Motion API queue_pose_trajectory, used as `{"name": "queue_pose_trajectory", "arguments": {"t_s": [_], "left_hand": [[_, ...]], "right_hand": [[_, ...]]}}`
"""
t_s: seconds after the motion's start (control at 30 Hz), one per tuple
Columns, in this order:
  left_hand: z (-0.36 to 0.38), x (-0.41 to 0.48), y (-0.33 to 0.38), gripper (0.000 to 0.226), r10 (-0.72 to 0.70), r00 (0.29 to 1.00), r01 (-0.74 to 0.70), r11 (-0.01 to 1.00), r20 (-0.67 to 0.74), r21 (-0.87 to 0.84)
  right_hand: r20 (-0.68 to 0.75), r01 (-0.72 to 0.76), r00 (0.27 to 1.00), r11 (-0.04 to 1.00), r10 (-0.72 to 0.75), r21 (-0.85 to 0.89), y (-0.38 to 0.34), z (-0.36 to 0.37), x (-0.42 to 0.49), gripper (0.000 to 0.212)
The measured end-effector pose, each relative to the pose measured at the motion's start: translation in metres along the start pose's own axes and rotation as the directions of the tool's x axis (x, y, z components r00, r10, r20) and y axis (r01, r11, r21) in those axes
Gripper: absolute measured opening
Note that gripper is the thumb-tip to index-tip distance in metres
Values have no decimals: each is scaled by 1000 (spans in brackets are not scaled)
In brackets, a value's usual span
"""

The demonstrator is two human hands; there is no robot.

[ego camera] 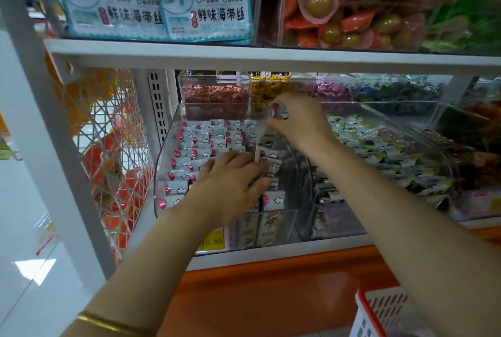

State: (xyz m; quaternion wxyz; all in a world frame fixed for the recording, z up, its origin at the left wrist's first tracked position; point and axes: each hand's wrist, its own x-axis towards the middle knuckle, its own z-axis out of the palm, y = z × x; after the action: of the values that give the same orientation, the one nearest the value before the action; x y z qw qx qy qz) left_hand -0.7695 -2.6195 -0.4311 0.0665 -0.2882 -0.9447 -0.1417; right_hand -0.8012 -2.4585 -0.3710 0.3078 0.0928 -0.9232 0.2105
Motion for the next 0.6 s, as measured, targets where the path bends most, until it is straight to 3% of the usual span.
{"name": "queue_pose_trajectory", "arguments": {"t_s": [0.07,0.17,0.27,0.43,0.6], "left_hand": [[-1,0,-3,50,-3,1000,3,999,5,-37],[-2,-1,-4,50,12,1000,-11,998,8,-56],[-2,-3,-6,48,28,1000,-27,998,15,-60],[-4,-5,-11,51,31,999,-29,997,35,-72],[-4,-6,-13,52,32,999,-29,996,24,-85]], "right_hand": [[151,105,986,972,-74,-208,1,8,14,22],[407,227,911,909,-71,-350,1,21,23,35],[545,229,839,916,-14,-329,2,25,27,41],[690,361,724,852,1,-380,3,23,34,20],[762,267,647,933,12,-242,5,15,36,22]]}}
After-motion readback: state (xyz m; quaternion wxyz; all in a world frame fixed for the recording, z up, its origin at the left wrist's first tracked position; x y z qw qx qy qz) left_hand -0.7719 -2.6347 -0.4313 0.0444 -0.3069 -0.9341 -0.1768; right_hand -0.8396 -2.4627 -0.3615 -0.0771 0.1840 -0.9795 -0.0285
